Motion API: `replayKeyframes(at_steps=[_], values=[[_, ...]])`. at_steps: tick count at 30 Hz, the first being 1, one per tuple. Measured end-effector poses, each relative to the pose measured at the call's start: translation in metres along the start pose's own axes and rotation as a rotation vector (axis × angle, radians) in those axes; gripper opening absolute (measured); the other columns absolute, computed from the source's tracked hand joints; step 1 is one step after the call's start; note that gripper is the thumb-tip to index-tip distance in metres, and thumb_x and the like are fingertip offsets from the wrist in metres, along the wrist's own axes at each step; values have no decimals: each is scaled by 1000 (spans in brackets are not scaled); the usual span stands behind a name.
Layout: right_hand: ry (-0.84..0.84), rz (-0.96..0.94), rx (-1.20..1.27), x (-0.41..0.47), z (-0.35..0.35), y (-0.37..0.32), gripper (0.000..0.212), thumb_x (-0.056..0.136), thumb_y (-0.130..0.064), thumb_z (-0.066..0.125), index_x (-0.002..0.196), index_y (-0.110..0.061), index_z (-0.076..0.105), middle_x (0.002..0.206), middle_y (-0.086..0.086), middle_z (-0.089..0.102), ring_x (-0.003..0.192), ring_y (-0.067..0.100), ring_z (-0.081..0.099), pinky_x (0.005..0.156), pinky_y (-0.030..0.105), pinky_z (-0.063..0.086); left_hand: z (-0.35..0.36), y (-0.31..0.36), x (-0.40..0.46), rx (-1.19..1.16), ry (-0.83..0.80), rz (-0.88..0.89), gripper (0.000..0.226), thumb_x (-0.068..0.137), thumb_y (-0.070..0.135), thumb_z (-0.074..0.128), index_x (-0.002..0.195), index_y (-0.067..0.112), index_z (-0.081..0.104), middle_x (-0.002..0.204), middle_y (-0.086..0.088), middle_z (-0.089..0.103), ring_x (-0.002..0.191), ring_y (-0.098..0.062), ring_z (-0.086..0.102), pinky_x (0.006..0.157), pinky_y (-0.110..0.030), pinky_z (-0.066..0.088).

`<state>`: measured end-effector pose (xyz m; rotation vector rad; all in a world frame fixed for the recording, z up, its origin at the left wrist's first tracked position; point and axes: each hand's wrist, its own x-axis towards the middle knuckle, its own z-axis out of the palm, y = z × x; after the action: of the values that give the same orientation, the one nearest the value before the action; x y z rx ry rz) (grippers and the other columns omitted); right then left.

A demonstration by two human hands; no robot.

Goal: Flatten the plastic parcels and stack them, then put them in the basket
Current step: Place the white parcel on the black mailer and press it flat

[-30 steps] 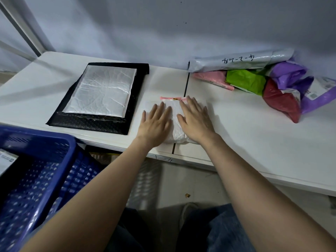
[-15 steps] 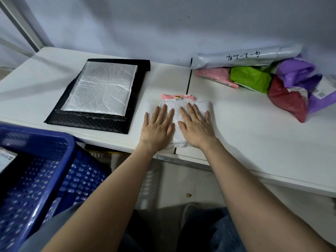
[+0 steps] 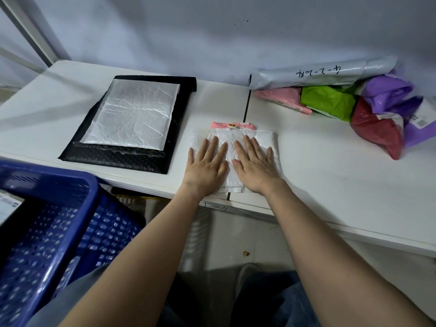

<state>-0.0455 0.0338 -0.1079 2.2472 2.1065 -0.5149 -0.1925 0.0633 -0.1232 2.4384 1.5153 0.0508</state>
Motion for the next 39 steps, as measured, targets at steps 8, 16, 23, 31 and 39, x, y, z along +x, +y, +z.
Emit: replayKeyframes(at_steps=[8,16,23,31,39], values=[[9,0,-21,1,1,0,55,100,-43,13,150,-28,-6,158,-4,-18,146,14,-18,118,49,-10,2,-1,1,6,20,13,57,100,40,22,151,26,0,160,0,-9,147,-20,-12,116,-50,-5],[8,1,5,1,-1,1,56,100,-44,17,150,-29,-3,159,-4,-15,146,14,-16,118,49,-9,-6,-5,2,-171,14,4,65,98,40,36,151,22,3,160,2,-3,147,-17,-8,117,-45,-5],[44,-15,155,1,-21,3,56,99,-32,33,150,-24,13,160,-2,1,148,18,1,120,45,6,-31,-8,0,-398,348,-301,56,85,18,56,136,5,37,141,-19,33,127,-36,38,100,-43,36],[129,23,287,-9,-54,8,77,80,-2,47,148,-22,17,157,-1,15,143,25,15,115,46,22,-57,-14,2,-860,93,-589,51,81,12,57,130,6,46,121,-14,60,112,-29,57,94,-34,47],[315,55,353,-15,-80,7,74,81,-9,53,147,-18,21,151,5,27,140,26,21,112,51,23,-132,-13,-7,-950,358,-368,21,56,21,48,73,21,60,70,0,61,67,-18,53,65,-30,43]])
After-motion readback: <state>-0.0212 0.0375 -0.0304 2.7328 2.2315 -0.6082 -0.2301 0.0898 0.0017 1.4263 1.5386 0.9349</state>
